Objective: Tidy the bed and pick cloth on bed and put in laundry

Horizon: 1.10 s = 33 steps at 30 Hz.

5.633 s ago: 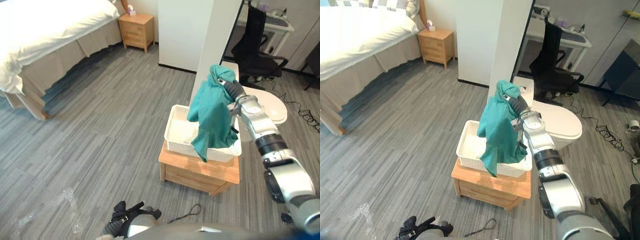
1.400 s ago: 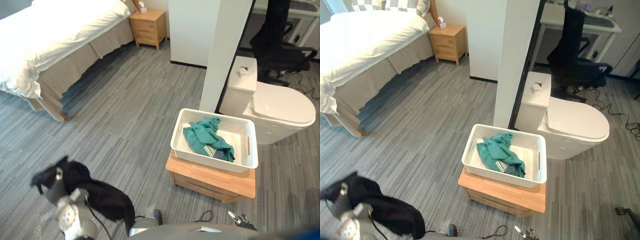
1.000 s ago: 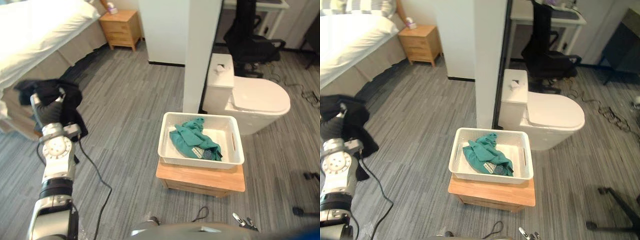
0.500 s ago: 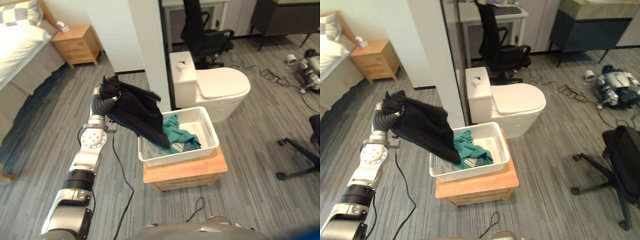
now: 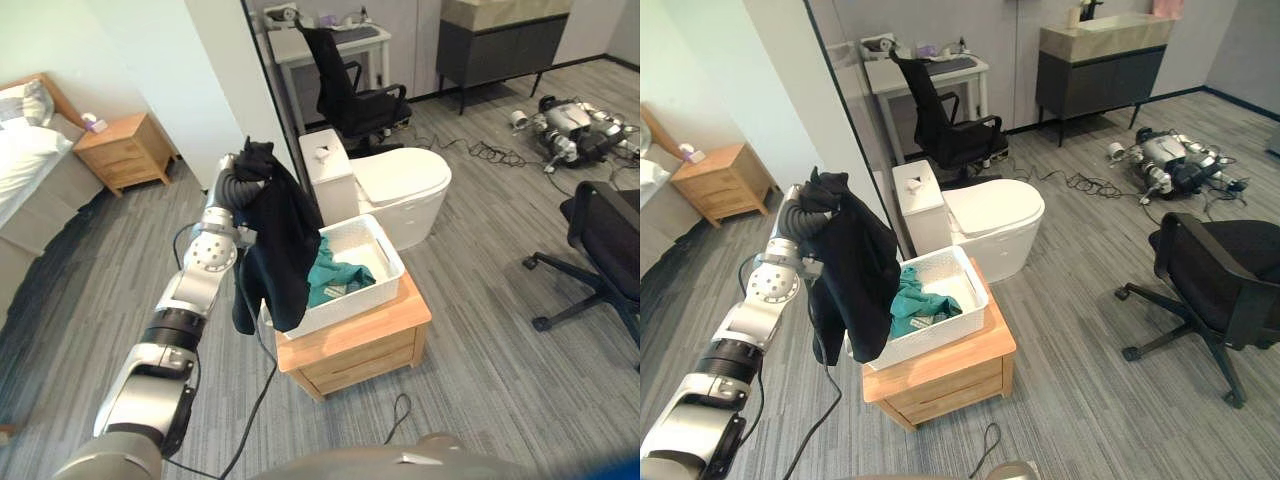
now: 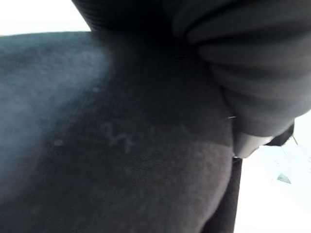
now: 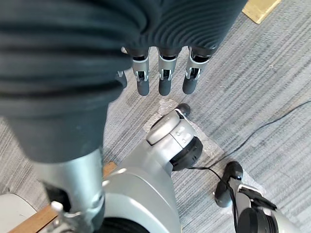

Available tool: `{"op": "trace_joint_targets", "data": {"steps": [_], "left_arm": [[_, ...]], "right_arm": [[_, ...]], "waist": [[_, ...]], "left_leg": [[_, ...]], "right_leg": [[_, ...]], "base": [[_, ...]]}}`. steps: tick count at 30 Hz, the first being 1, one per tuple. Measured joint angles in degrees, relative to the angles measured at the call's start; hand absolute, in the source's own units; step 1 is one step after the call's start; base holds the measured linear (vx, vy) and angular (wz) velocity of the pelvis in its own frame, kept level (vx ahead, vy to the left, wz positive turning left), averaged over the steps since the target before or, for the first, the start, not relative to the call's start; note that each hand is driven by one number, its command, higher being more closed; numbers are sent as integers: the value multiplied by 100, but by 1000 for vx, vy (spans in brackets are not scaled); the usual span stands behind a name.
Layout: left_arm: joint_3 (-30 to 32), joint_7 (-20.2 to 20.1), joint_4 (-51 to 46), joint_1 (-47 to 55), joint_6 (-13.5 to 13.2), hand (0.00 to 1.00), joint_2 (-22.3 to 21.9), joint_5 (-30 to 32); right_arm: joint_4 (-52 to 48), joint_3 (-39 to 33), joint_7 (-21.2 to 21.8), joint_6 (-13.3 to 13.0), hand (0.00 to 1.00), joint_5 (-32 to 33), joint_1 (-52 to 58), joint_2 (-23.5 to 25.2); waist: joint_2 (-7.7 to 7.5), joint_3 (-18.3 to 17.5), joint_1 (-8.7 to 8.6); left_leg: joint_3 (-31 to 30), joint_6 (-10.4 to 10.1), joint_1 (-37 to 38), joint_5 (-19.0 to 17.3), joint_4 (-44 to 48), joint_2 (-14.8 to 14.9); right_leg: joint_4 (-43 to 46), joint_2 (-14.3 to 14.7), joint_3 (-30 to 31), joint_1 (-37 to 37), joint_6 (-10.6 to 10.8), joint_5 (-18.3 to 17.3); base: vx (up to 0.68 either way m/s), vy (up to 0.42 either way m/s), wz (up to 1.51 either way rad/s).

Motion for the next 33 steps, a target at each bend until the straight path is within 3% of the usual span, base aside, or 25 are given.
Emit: {"op": "trace_joint_targets", "data": {"steps": [7, 11, 14, 19, 23, 27, 33], "left_arm": [[-15, 481, 392, -392, 682, 100, 267, 118], [-7, 712, 385, -587, 798, 100, 379, 289], [123, 999, 331, -720, 851, 100, 404, 475], [209, 1254, 326, -753, 932, 100, 312, 548], [93, 1310, 308, -871, 931, 100, -85, 590], [-308, 1682, 305, -1321, 916, 100, -363, 731], [-386, 1877, 314, -1819, 993, 100, -557, 773]], "right_arm": [[145, 28, -34, 82, 0, -149, 19, 42], [131, 268, -123, 81, 0, -153, 0, 14], [82, 360, -139, 57, 0, -90, -156, -8], [-249, 364, -108, 42, 0, 26, -446, -58], [-758, 441, -67, 47, 0, 124, -720, -63], [-1320, 760, 23, 25, 0, 458, -1096, -63], [-2028, 1363, 30, -44, 0, 972, -1684, -59]], "waist": [[-17, -11, -203], [61, 35, -224], [186, 86, -299], [221, 513, -349], [202, 775, -359], [63, 1281, -352], [-105, 2163, -314]], "left_leg": [[188, -9, 30, 8, 37, 36], [161, -16, -60, 2, 39, 38], [152, -37, -594, -23, 13, 35], [368, 47, -960, 111, 41, 49], [659, 67, -1221, 123, 42, 4], [820, 99, -1725, 172, 100, -34], [1038, 119, -2352, 165, 679, 119]], "right_leg": [[-205, 63, 150, 4, -18, 285], [-198, 65, 142, -93, -20, 284], [-47, 59, 199, -696, -10, 241], [337, 109, 484, -1335, -12, 237], [990, 88, 775, -2032, 7, 3], [1560, 50, 928, -2833, 17, -180], [2186, 58, 1067, -3610, -14, -198]], "base": [[70, -3, -19], [40, -20, -1], [-33, -8, -4], [-7, -7, -24], [3, -4, -28], [-12, -36, -13], [28, -50, -4]]}}
